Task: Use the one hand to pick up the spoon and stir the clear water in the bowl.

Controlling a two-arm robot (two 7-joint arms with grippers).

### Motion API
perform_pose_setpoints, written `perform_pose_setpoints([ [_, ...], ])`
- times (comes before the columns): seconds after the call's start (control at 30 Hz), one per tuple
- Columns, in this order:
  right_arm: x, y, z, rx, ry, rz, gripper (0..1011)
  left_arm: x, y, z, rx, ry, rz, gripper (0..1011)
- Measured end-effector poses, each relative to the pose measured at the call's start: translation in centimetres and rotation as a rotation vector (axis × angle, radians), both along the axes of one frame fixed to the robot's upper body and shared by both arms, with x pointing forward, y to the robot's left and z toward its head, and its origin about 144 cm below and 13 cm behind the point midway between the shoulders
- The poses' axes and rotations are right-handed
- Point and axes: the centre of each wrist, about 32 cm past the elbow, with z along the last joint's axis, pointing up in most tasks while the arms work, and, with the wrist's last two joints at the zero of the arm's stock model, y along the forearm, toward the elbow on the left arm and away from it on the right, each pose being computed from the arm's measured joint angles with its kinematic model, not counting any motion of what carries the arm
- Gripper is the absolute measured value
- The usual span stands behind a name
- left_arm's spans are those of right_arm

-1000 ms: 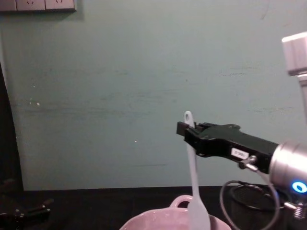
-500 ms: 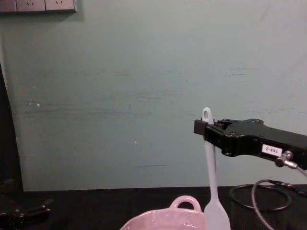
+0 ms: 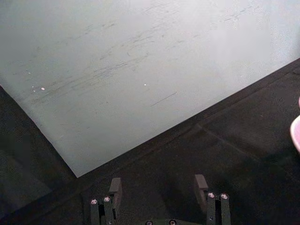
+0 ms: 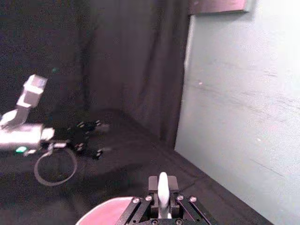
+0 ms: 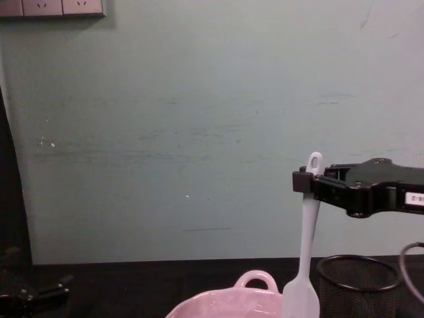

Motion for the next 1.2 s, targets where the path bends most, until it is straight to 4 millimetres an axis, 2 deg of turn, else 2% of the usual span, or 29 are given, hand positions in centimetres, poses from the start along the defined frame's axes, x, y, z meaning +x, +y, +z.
perform_pose_setpoints([
  [0.2, 0.0, -0.1, 1.0, -0.057, -0.018, 0.055, 134, 0.0, 0.0, 0.0, 0.0, 0.0, 0.0, 1011],
  [0.63, 2.4, 3.6, -1.1, 0.008, -0.037, 0.12, 134, 0.0, 0.0, 0.0, 0.0, 0.0, 0.0, 1011],
  [0.9, 2.7, 3.9, -1.9, -0.005, -0.029, 0.111, 134, 0.0, 0.0, 0.0, 0.0, 0.0, 0.0, 1011],
  [1.2, 2.1, 4.2, -2.5, 0.004, -0.001, 0.139, 134, 0.0, 0.0, 0.0, 0.0, 0.0, 0.0, 1011],
])
